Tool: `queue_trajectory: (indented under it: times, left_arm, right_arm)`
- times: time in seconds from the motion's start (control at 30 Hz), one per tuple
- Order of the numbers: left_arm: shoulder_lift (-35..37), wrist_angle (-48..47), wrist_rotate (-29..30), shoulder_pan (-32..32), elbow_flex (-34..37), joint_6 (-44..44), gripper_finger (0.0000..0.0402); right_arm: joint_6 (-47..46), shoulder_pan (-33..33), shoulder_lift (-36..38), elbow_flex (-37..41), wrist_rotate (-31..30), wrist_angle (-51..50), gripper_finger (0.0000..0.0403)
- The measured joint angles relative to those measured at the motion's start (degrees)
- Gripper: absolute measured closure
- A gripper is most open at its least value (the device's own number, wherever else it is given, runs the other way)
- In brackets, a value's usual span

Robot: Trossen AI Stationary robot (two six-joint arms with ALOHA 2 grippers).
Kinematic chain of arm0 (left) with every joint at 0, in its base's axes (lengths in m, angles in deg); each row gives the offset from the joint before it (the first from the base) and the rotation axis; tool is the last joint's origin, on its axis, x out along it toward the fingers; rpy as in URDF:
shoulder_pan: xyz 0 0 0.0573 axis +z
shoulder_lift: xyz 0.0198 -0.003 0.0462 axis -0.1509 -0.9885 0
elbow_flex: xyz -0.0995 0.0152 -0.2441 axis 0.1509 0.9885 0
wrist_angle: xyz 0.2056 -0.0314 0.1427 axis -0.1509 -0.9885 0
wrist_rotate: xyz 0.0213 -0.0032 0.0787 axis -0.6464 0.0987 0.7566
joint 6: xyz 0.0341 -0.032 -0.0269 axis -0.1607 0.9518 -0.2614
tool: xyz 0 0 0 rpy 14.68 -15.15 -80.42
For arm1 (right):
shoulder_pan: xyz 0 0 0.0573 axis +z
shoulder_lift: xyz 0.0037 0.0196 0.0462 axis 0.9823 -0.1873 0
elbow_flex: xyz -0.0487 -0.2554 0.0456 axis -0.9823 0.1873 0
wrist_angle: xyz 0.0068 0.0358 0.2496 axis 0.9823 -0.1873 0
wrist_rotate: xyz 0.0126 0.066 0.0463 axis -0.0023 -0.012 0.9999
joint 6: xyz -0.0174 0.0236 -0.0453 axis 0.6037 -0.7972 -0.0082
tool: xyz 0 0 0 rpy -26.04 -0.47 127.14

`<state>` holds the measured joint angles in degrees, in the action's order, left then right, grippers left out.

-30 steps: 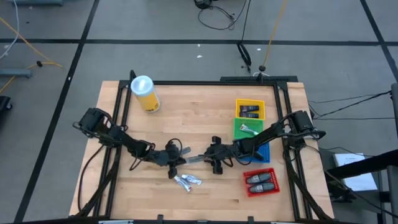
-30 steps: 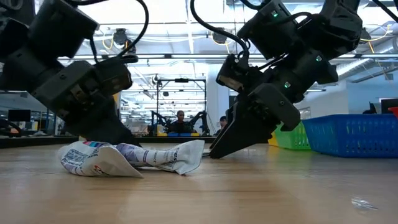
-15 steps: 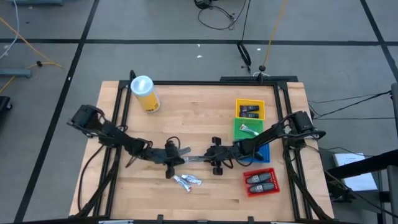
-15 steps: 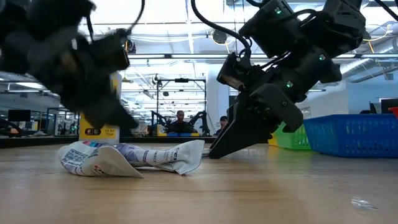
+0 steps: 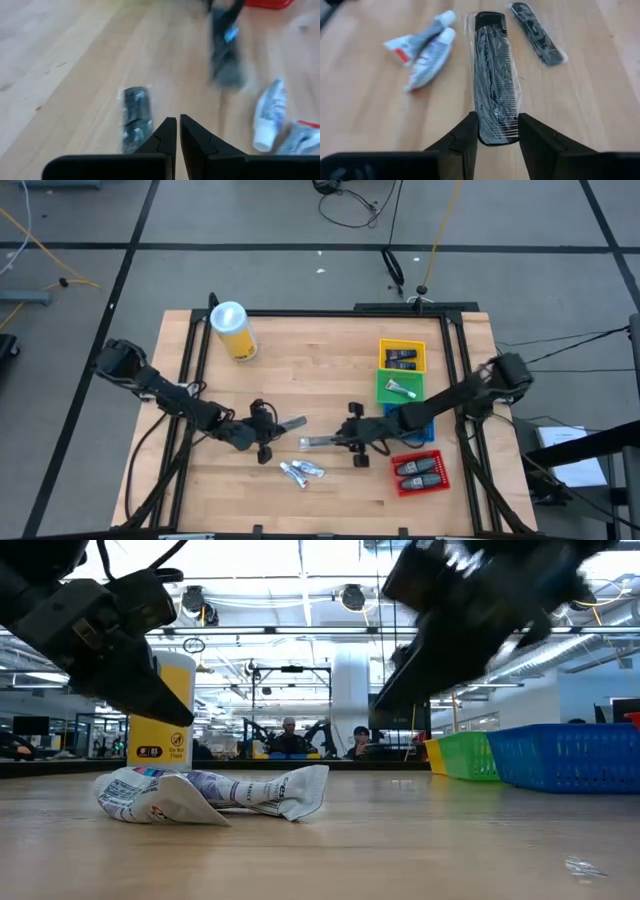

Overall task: Pick & Place Travel size toiletries
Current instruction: Put the black hair comb into the orange bin

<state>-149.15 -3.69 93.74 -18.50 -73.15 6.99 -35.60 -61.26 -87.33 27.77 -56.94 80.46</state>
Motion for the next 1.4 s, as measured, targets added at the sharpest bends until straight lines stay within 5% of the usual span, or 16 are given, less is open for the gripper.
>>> queue_trajectory:
  times: [0.2,0.4,0.57,0.77,1.2,1.4]
  left_arm:
    - [-0.24,-1.27,1.27,-0.5,0.0,0.97,0.0383]
    - [-0.24,-1.4,1.28,-0.5,-0.04,1.05,0.0383]
    - [-0.24,-1.35,1.34,-0.5,-0.04,0.95,0.0383]
    - [-0.24,-1.31,1.86,-0.5,-0.04,0.94,0.0382]
    - [-0.24,-1.22,1.86,-0.5,-0.04,1.12,0.0382]
    - [-0.24,-1.2,1.86,-0.5,-0.04,0.93,0.0382]
  right_arm:
    - [-7.28,4.91,16.96,-0.03,-2.22,-20.35,0.0288]
    - [-29.74,9.69,34.98,-0.09,-4.53,-51.1,0.0289]
    - [-46.1,13.44,44.45,-0.09,-4.44,-66.75,0.0286]
    - [-57.95,16.45,45.84,-0.07,-2.8,-76.79,0.0284]
    - [-58.08,16.45,40.3,4.26,-2.72,-76.17,0.0281]
    - [-58.24,14.49,40.8,6.27,-2.87,-74.32,0.0243]
